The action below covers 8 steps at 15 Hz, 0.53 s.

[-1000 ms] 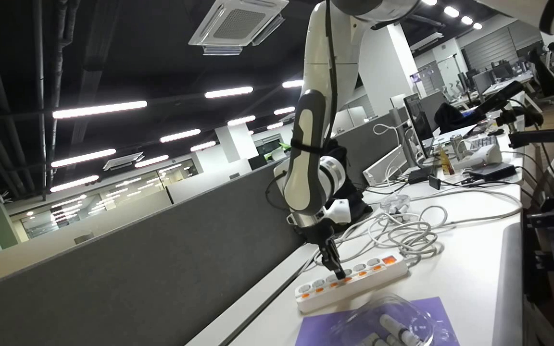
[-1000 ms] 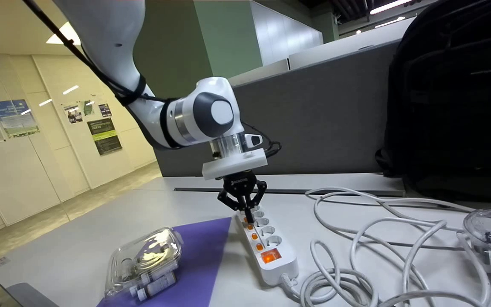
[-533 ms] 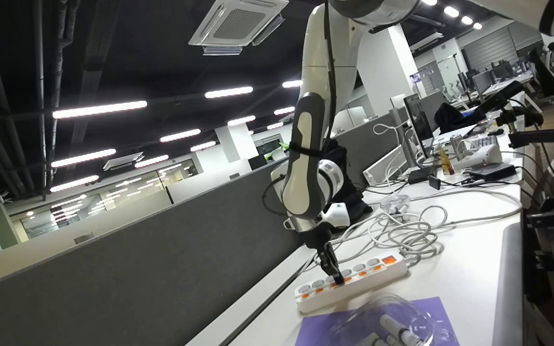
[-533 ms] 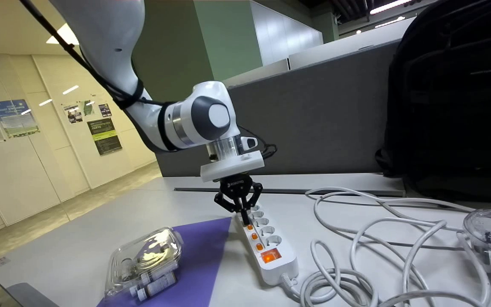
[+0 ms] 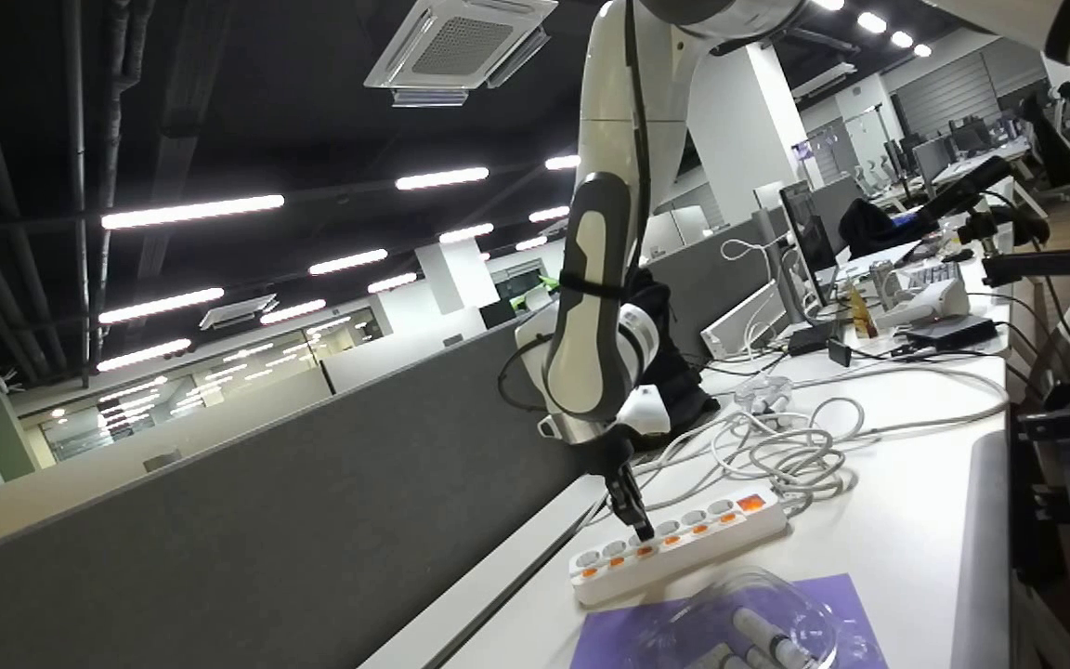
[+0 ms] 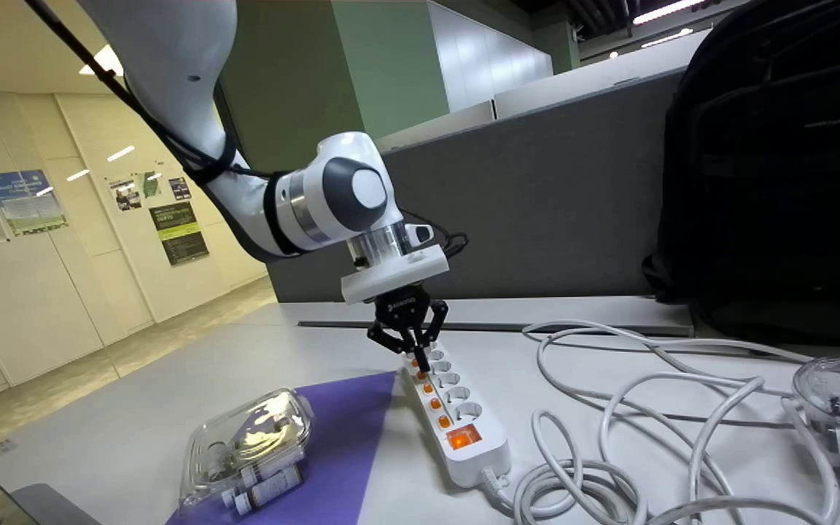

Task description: Press the third switch from the right on the extension cord

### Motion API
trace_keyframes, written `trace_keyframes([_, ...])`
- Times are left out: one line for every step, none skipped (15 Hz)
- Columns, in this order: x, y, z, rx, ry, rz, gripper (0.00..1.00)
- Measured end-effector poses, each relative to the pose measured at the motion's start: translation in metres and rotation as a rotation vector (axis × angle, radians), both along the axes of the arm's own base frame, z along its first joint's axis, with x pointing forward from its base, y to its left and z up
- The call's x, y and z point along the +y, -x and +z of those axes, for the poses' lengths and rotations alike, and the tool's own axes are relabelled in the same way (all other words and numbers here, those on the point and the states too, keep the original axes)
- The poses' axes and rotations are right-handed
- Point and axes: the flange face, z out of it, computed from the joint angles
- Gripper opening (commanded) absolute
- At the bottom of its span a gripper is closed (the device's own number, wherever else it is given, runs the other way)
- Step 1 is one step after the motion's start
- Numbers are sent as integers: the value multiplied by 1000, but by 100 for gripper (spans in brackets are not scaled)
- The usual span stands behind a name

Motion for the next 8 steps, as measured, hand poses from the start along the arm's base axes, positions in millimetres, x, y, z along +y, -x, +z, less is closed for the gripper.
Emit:
trace_keyframes([1,0,3,-7,6,0,0])
trace_keyframes([1,1,5,-11,10,-3,0])
trace_keyframes([1,2,7,-14,11,-9,0])
trace_keyframes([1,4,8,-14,12,-15,0])
trace_keyframes([0,6,7,-13,13,-22,0])
trace_keyframes([-1,9,6,-13,13,-31,0])
trace_keyframes([-2,11,5,-13,12,-38,0])
trace_keyframes([-4,15,3,-12,12,-48,0])
